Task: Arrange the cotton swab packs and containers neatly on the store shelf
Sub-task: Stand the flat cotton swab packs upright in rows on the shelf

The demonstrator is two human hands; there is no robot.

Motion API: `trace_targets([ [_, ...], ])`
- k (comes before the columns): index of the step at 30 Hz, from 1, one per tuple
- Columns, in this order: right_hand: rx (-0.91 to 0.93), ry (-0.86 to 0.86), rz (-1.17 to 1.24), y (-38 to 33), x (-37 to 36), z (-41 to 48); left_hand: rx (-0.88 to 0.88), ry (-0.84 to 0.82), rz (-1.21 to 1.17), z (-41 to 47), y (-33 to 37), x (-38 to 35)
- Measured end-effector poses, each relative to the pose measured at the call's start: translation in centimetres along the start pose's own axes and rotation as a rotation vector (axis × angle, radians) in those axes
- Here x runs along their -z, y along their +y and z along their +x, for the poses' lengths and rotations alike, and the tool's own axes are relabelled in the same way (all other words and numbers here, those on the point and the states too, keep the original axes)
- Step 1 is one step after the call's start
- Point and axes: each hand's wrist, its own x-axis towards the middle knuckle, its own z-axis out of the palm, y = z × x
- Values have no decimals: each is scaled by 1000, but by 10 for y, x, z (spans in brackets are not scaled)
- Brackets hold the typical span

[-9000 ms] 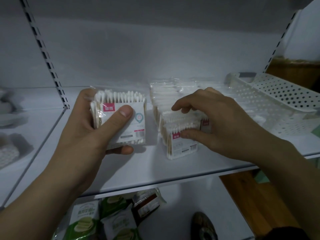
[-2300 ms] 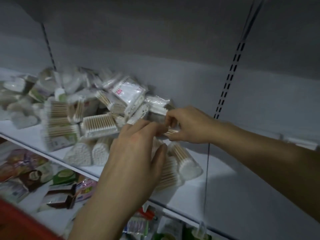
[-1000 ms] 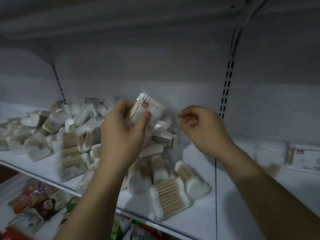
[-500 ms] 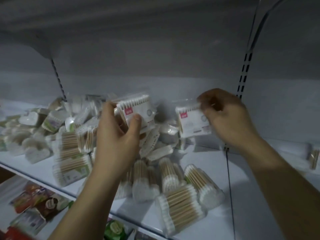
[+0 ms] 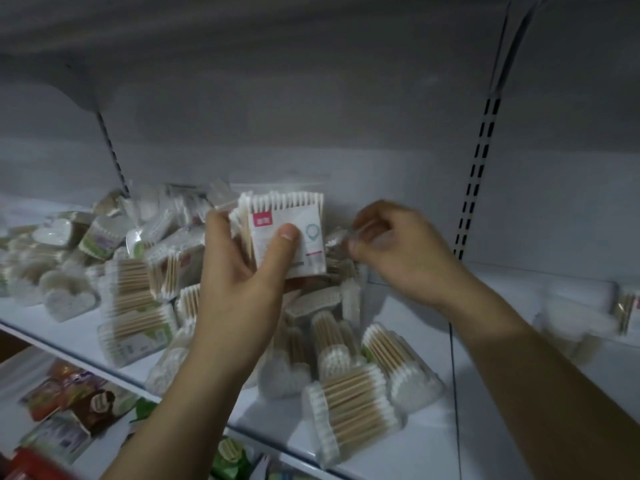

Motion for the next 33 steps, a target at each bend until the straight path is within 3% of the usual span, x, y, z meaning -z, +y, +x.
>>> trace_targets([
  [3,-39,-237,-159,19,-14,-9,-1,5,-35,-6,-5,4],
  [5,-46,-273,-127,26,-19,-12,-26,5,-38,-7,-7,5],
  [10,-127,-27,-121,29,3,-4,9,13,-106,-11,-4,5],
  [15,-87,123,-60,24,27,-1,-56,11,50,8,11,0],
  [17,-66,228,83,16,30,-1,-44,12,69,19,18,-6],
  [21,-68,401,748,-15,33,-6,2,22,31,25,21,-18],
  [24,-41,360,956,-38,24,-11,96,61,-110,15,13,-29],
  [25,-32,336,928,-42,18,-12,144,76,-178,13,11,-32],
  [29,65,301,431,-45,-2,-16,278,94,-415,16,11,-32],
  [33,107,161,453,-46,-9,-15,189,113,-327,14,15,-26],
])
